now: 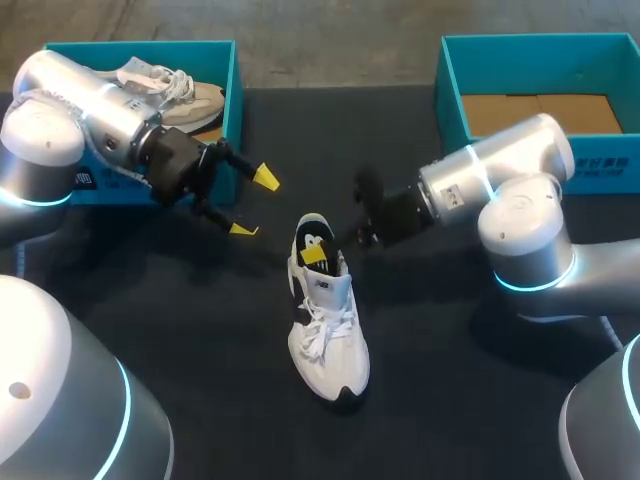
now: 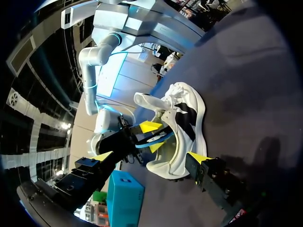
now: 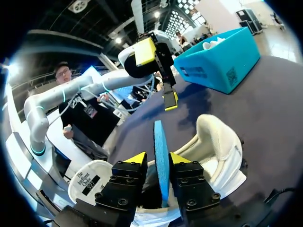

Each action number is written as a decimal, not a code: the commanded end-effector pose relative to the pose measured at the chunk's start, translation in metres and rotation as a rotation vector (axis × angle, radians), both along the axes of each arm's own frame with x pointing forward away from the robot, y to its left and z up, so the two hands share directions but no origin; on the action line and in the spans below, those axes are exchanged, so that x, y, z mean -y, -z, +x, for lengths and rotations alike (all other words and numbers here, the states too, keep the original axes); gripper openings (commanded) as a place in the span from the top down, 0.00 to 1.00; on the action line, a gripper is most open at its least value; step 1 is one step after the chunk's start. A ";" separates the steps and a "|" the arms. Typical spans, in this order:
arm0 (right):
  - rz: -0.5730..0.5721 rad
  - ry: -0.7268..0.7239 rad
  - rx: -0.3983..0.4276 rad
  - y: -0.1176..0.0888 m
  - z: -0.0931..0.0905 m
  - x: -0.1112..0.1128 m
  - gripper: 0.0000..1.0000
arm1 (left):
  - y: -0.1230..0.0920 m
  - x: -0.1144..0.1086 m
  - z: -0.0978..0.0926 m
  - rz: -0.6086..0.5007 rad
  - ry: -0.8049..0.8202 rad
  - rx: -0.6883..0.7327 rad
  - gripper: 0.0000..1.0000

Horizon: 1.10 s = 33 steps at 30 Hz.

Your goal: Take the shoe out of the shoebox, open the shoe tongue, remove and reinsert the insole, then place the shoe into the shoebox

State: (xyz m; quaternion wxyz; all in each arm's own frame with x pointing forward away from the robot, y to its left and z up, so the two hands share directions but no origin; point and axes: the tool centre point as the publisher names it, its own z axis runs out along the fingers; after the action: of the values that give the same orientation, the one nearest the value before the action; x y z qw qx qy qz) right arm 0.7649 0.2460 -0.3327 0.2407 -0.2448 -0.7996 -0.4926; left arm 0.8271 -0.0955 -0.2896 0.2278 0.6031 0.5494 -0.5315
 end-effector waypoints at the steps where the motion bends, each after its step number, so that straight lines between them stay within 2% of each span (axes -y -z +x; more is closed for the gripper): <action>1: -0.015 0.000 0.004 -0.007 0.004 0.004 0.71 | 0.001 0.001 0.002 0.000 0.008 0.001 0.00; 4: -0.014 -0.003 0.005 -0.006 0.010 0.003 0.72 | 0.000 0.001 0.004 -0.005 0.002 0.003 0.00; 8: -0.010 -0.025 -0.003 -0.002 0.018 0.000 0.81 | 0.000 0.002 0.005 -0.008 -0.001 0.001 0.00; 11: -0.008 -0.045 -0.005 -0.001 0.023 -0.003 1.00 | 0.001 0.003 0.004 -0.004 0.005 -0.002 0.00; 17: -0.011 -0.079 -0.029 0.005 0.024 -0.004 1.00 | 0.001 0.003 0.004 -0.001 0.003 -0.003 0.00; 33: 0.000 -0.086 -0.095 0.020 0.005 -0.003 1.00 | 0.002 0.003 0.004 0.001 -0.013 -0.004 0.00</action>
State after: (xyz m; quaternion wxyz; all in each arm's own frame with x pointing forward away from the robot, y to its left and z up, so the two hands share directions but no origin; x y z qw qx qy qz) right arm 0.7710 0.2465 -0.3492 0.2987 -0.2329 -0.7969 -0.4706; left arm 0.8310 -0.0968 -0.2911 0.2297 0.5982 0.5543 -0.5311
